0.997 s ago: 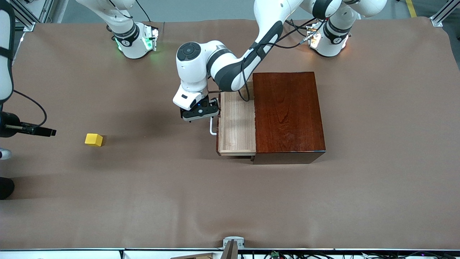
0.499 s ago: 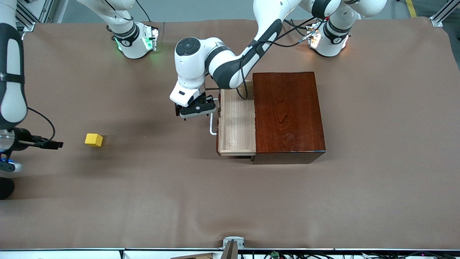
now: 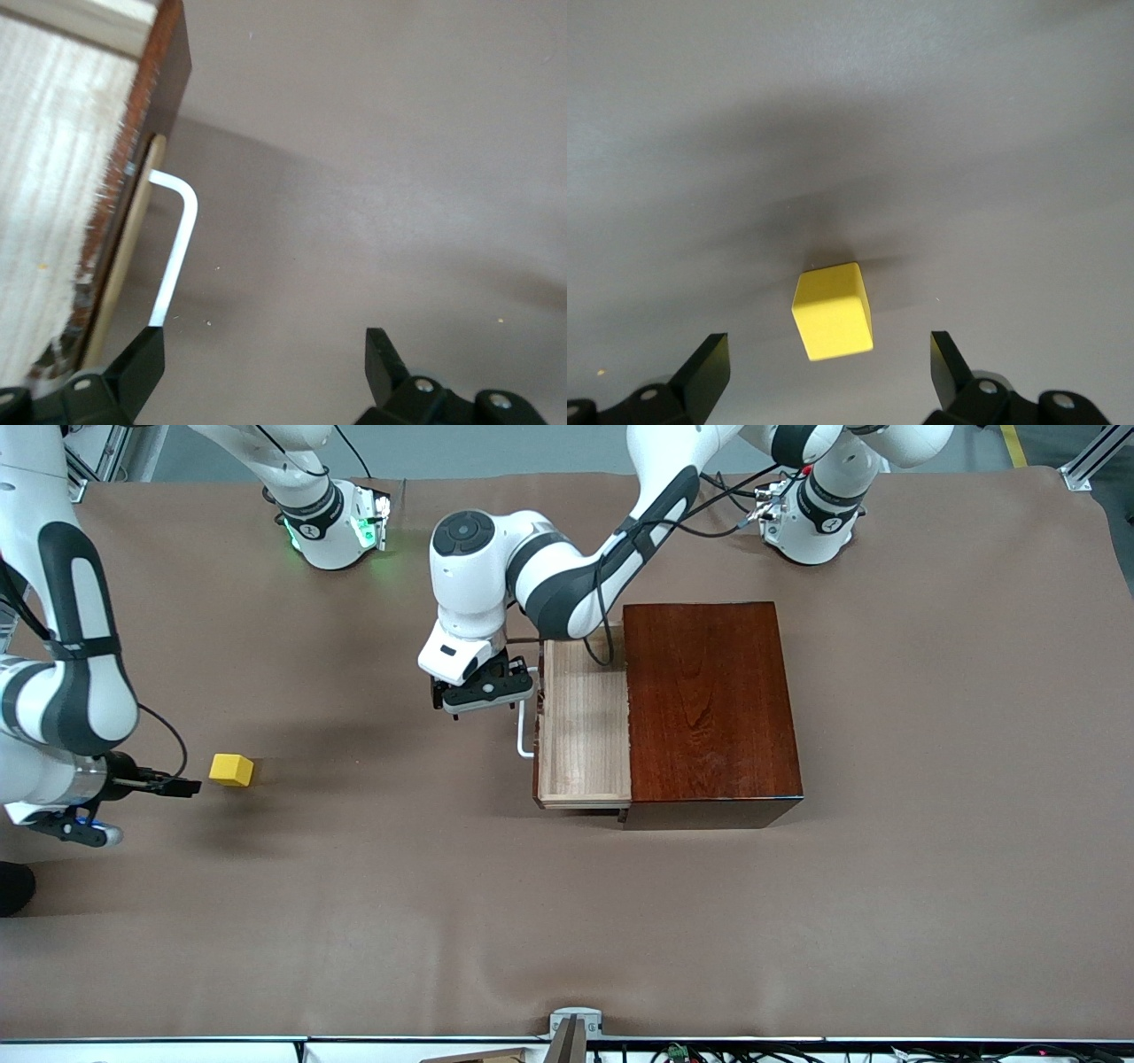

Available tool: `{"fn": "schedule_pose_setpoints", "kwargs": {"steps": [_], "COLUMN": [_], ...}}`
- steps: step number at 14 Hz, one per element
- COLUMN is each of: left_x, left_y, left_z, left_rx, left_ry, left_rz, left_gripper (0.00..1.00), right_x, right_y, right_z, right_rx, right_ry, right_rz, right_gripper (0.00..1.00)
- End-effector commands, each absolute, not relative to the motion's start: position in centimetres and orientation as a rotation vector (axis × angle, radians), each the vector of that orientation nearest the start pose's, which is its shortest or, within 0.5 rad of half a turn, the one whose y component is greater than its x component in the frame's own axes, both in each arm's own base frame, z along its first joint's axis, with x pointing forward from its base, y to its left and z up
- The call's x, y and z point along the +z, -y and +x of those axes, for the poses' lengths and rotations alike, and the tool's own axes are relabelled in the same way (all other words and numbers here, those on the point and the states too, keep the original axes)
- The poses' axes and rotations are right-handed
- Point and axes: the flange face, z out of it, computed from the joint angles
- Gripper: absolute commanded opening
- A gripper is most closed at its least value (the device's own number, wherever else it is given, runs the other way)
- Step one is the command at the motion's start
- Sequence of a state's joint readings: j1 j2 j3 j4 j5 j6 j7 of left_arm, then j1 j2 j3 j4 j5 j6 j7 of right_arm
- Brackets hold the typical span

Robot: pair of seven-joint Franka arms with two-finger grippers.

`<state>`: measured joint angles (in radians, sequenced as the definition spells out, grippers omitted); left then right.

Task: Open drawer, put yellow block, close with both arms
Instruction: 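Reach the right gripper to the yellow cube while the left gripper holds, then grasp the yellow cube with the right gripper while the left gripper withdraws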

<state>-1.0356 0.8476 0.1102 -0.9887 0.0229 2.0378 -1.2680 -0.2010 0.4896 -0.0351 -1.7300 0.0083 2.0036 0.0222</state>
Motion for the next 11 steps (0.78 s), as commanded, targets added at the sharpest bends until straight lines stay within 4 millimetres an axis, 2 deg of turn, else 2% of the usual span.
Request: {"fn": "schedule_pose_setpoints", "kwargs": {"steps": [1,2,6,8,11], "left_x": [42.9,44.3,49.5,51.9,55.7], "left_y": [63.4,62.9,56.9,53.6,47.0], "left_z": [45.2,45.3,48.3,50.3,53.4], "left_rx": [-0.310,-0.315,-0.268,-0.258,-0.223], "left_ry": [0.512,0.524,0.604,0.629,0.700], "left_rz": [-3.232,-3.228,-3.141,-3.123,-3.076], "left_gripper": [1.00,1.00,1.00,1.00,1.00], "right_x": [26.4,25.7,23.3,22.0,20.9], "right_y": [14.1,14.1,13.4,13.3,12.9], "right_z": [60.8,60.5,59.4,58.6,57.8], "right_rx": [0.310,0.291,0.244,0.200,0.190], "right_ry": [-0.388,-0.389,-0.380,-0.365,-0.349], "right_rz": [-3.076,-3.079,-3.089,-3.100,-3.103], "right_gripper": [1.00,1.00,1.00,1.00,1.00]}}
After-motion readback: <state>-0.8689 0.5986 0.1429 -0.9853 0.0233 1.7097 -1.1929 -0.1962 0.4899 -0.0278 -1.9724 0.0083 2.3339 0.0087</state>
